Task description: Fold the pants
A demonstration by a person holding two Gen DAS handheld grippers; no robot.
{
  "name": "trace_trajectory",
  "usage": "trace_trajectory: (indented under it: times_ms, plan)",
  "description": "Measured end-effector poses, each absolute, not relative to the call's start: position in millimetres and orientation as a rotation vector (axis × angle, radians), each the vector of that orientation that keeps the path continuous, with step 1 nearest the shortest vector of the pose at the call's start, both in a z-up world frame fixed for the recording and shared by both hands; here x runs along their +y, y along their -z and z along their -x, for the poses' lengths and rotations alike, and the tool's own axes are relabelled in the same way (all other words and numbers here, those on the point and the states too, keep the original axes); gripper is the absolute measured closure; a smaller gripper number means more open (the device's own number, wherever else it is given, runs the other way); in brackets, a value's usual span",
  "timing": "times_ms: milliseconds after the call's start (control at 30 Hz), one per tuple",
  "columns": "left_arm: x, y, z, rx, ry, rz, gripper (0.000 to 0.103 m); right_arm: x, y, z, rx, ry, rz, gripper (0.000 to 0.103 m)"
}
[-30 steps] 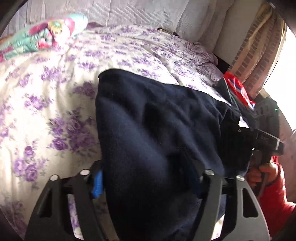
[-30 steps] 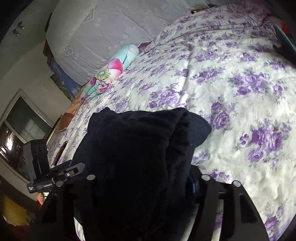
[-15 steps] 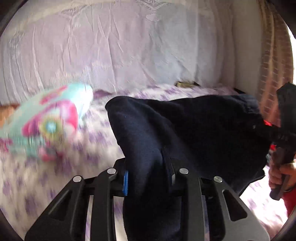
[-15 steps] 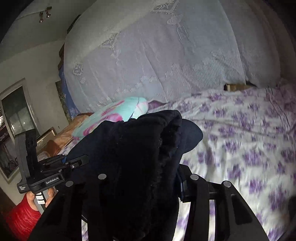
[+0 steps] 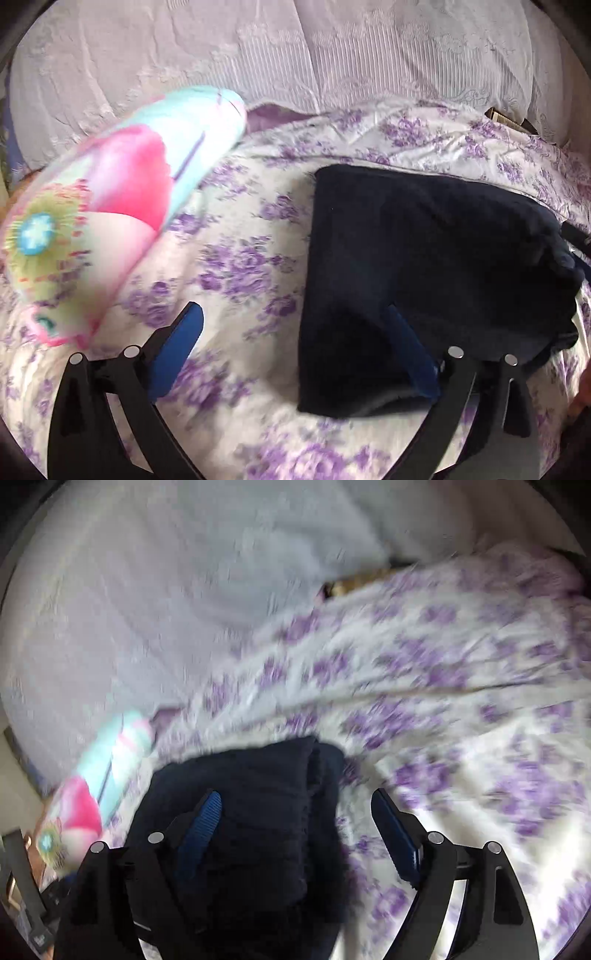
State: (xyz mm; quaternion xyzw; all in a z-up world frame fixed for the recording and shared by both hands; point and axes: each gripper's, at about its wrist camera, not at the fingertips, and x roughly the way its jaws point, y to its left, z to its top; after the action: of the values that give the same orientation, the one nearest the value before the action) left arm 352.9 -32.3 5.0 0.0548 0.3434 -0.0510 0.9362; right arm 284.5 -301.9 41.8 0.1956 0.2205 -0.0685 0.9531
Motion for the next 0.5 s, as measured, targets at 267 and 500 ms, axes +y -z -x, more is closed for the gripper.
trace_trajectory:
  times_ms: [267,500]
  plan:
    - [-36.4,-18.5,-252.8,0.596,0.01,-0.108,0.005,-215.6,-44.8,-204.4,0.401,0.183,-0.028,0.003]
    - [-32.0,-29.9,-215.3,0.558,0.121,-0.07,0.005,-213.4,-43.8,-162.1,0.45,0.052,-0.102,0.003]
